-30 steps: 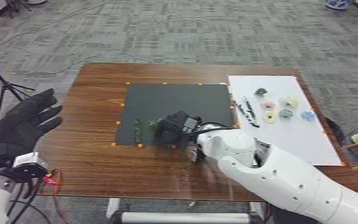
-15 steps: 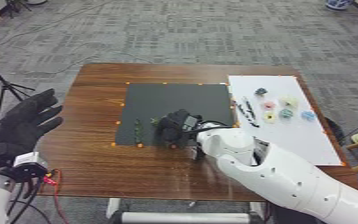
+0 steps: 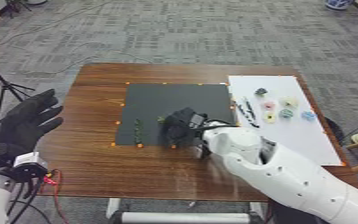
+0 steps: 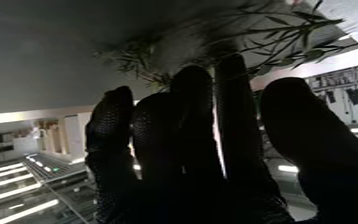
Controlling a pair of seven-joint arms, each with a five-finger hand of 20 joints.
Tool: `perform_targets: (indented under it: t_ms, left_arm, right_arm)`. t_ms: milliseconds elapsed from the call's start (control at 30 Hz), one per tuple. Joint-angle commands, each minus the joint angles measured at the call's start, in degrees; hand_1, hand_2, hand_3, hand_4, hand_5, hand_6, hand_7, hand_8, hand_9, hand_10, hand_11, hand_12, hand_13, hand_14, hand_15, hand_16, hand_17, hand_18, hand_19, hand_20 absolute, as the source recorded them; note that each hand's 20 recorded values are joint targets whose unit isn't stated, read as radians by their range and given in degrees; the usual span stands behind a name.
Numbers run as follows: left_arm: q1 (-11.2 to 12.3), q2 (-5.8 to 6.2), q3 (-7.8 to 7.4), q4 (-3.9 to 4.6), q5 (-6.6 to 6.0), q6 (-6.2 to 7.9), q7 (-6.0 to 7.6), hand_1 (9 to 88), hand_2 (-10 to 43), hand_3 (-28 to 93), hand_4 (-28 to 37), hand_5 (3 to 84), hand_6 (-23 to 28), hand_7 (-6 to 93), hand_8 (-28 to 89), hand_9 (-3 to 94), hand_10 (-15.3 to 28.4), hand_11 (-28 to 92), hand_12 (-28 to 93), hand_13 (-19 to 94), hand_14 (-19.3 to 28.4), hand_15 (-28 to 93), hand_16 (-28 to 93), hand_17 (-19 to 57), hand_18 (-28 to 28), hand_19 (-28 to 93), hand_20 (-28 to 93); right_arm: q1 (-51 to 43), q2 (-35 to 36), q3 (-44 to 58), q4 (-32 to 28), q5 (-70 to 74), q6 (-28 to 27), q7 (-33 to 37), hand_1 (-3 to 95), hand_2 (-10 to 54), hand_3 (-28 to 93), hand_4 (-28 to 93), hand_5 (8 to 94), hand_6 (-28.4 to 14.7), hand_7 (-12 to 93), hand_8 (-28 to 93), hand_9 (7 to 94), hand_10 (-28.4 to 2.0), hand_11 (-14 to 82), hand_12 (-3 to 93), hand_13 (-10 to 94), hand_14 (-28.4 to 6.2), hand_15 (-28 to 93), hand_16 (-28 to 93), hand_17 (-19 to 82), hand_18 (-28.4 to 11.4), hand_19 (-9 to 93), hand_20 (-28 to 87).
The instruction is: Arrange flowers
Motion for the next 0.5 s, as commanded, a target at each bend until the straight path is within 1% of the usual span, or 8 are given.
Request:
perform_targets:
  t_ms: [33, 100, 133, 267, 400, 500]
  left_arm:
    - [0.3, -0.14, -0.09, 0.09, 0.17, -0.42, -0.4, 24.6, -5.4, 69, -26.1, 26.1, 2.6, 22.1, -10, 18.0, 9.9, 26, 21, 9, 12.6, 47, -4, -10.2, 19.0, 40, 13]
    - [0.3, -0.2, -0.1, 0.07, 0.17, -0.35, -0.36, 24.6, -5.4, 69, -26.1, 26.1, 2.6, 22.2, -10, 17.9, 9.8, 26, 22, 9, 12.6, 47, -4, -10.2, 19.0, 40, 13]
    - [0.4, -0.19, -0.09, 0.04, 0.18, -0.23, -0.3, 24.6, -5.4, 69, -26.1, 26.1, 2.6, 22.2, -10, 18.0, 9.9, 26, 22, 9, 12.6, 47, -4, -10.2, 19.0, 40, 13]
    - [0.2, -0.2, 0.02, 0.1, 0.17, -0.09, -0.39, 24.6, -5.3, 69, -26.0, 26.1, 2.6, 22.2, -10, 18.0, 9.9, 26, 21, 9, 12.6, 47, -4, -10.2, 19.0, 40, 13]
    - [0.1, -0.39, 0.19, 0.14, 0.17, -0.24, -0.48, 24.6, -5.3, 69, -26.0, 26.2, 2.6, 22.2, -10, 17.9, 9.9, 26, 21, 9, 12.6, 47, -4, -10.2, 19.1, 40, 13]
    - [0.1, -0.48, 0.3, 0.07, 0.17, -0.13, -0.35, 24.7, -5.2, 69, -26.0, 26.1, 2.7, 22.2, -10, 17.9, 10.0, 26, 21, 9, 12.6, 47, -4, -10.2, 19.1, 40, 13]
  right_arm:
    - [-3.1, 1.6, 1.4, -1.5, -0.2, -1.2, -2.9, 17.8, 12.1, 93, -13, 46.0, 1.7, 15, -11, 53.6, -13.8, 55.4, 59.6, 50, -16.5, 82, 46, 20, -23.2, 75, 57]
    - [-3.6, 1.6, 1.9, -1.4, 0.0, -0.9, -4.3, 17.8, 12.1, 93, -13, 45.8, 1.7, 15, -11, 53.3, -13.9, 55.6, 59.4, 49, -16.4, 82, 46, 20, -23.2, 75, 57]
    - [-4.2, 1.4, 2.7, -1.7, 0.1, -1.6, -4.8, 17.8, 12.1, 93, -13, 45.6, 1.7, 15, -11, 53.2, -13.9, 55.6, 59.4, 49, -16.4, 82, 46, 20, -23.2, 75, 57]
    - [-5.5, 1.1, 4.2, -2.3, 2.5, 0.8, -7.1, 17.8, 12.1, 93, -13, 43.0, 2.0, 15, -11, 52.6, -14.0, 55.9, 58.8, 49, -16.6, 82, 46, 20, -23.3, 75, 57]
    - [-5.8, 1.0, 4.7, -2.8, 5.7, 5.5, -8.4, 17.9, 11.7, 93, -13, 36.2, 2.3, 14, -11, 50.5, -14.4, 56.2, 57.9, 49, -16.5, 82, 45, 19, -23.4, 75, 57]
    - [-6.1, 1.1, 5.2, -3.3, 5.5, 7.1, -8.5, 17.8, 11.1, 93, -14, 32.3, 3.5, 16, -11, 48.5, -14.6, 57.9, 55.7, 48, -16.4, 81, 45, 19, -23.5, 75, 57]
